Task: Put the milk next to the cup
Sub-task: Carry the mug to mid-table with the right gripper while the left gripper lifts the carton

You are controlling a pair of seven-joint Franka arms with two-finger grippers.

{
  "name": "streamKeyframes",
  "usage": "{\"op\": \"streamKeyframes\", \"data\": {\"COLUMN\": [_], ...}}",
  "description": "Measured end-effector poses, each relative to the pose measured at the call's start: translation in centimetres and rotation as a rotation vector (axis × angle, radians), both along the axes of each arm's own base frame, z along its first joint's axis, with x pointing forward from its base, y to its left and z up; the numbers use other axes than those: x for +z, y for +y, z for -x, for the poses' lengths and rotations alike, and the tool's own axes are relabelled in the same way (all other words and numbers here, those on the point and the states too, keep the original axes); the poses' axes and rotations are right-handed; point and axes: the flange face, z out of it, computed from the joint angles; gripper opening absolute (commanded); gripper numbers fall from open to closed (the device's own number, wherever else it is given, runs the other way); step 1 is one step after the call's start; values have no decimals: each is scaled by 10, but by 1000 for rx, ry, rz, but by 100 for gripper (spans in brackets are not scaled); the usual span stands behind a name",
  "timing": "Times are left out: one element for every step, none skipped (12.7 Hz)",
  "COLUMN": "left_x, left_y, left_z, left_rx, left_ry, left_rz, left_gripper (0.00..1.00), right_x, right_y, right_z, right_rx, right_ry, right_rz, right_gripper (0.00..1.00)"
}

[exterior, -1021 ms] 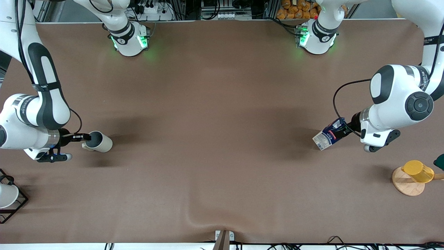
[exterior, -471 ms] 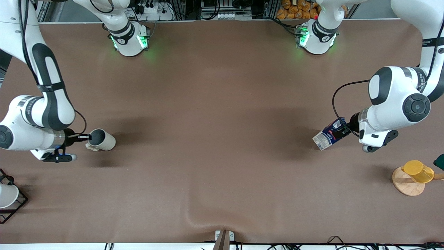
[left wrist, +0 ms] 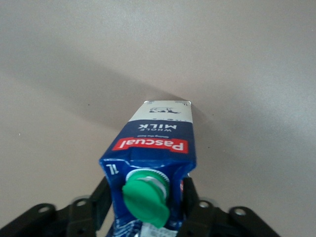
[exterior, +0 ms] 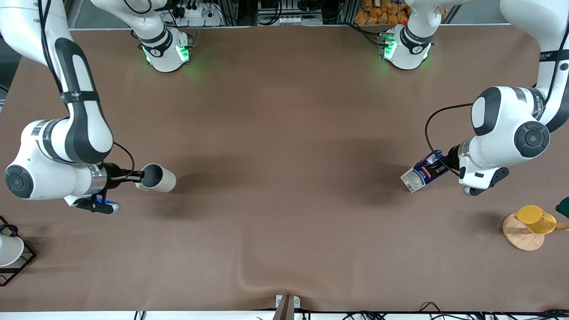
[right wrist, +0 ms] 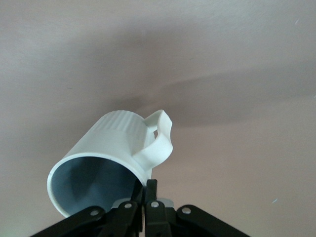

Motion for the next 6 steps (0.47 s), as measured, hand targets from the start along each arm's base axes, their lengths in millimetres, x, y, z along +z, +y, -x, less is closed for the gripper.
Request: {"op": "streamKeyframes", "data": {"left_x": [0,0,0,1,2,5], "left_y": [0,0,0,0,-1,-1], "left_z": [0,0,0,-1,-2,-3], "left_rx": [0,0,-1,0,-1,-2], "left_ry": [0,-1,-3,-6,-10,-16], "left_rz": [0,0,0,0,1,1], "left_gripper": [49,49,49,49,46,46], "right_x": [7,11,13,15,16,17], "right_y": [29,61,97,132,166,197], "right_z": [0,3,8,15,21,27], "right_rx": [-45,-84,-125,-172,-214,-252], "right_ry": [4,11,20,24,15,0], "right_rz": [21,46,66,68,60,57], "right_gripper": [0,0,0,0,0,0]}}
